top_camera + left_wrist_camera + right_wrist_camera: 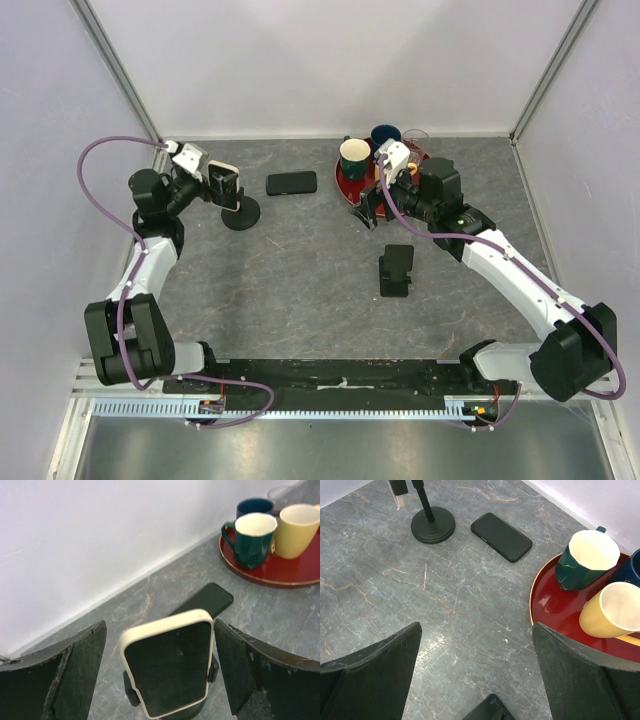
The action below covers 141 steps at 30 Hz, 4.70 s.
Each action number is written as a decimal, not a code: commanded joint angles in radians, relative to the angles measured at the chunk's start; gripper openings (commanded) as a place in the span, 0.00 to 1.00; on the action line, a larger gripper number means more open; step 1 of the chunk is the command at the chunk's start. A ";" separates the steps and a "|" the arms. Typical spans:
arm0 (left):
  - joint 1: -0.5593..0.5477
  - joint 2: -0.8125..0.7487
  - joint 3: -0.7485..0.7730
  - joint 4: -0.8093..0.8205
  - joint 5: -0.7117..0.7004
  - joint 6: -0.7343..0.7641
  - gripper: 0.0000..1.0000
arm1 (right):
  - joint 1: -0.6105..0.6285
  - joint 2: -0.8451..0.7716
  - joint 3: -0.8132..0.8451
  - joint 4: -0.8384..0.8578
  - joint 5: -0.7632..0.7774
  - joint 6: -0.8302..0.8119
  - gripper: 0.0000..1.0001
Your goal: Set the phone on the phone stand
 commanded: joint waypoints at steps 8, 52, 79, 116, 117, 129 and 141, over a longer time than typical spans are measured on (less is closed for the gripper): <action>0.005 -0.184 -0.087 0.181 -0.254 -0.465 0.95 | -0.003 -0.001 0.013 0.028 -0.015 -0.002 0.98; -0.452 -0.525 -0.127 -0.302 -0.290 -0.603 0.80 | 0.053 -0.222 -0.148 -0.309 0.434 0.334 0.98; -0.486 -0.573 -0.028 -0.533 -0.621 -0.543 0.76 | 0.174 1.373 1.322 0.228 0.626 0.713 0.48; -0.490 -0.560 -0.043 -0.515 -0.603 -0.554 0.76 | 0.220 1.396 1.302 -0.199 0.663 0.641 0.23; -0.489 -0.560 -0.043 -0.514 -0.601 -0.554 0.76 | 0.220 1.372 1.281 -0.193 0.667 0.632 0.24; -0.492 -0.560 -0.047 -0.509 -0.584 -0.554 0.76 | 0.195 1.299 1.191 0.095 0.615 0.515 0.56; -0.490 -0.542 -0.041 -0.507 -0.567 -0.564 0.76 | 0.112 1.528 1.475 0.124 0.615 0.649 0.29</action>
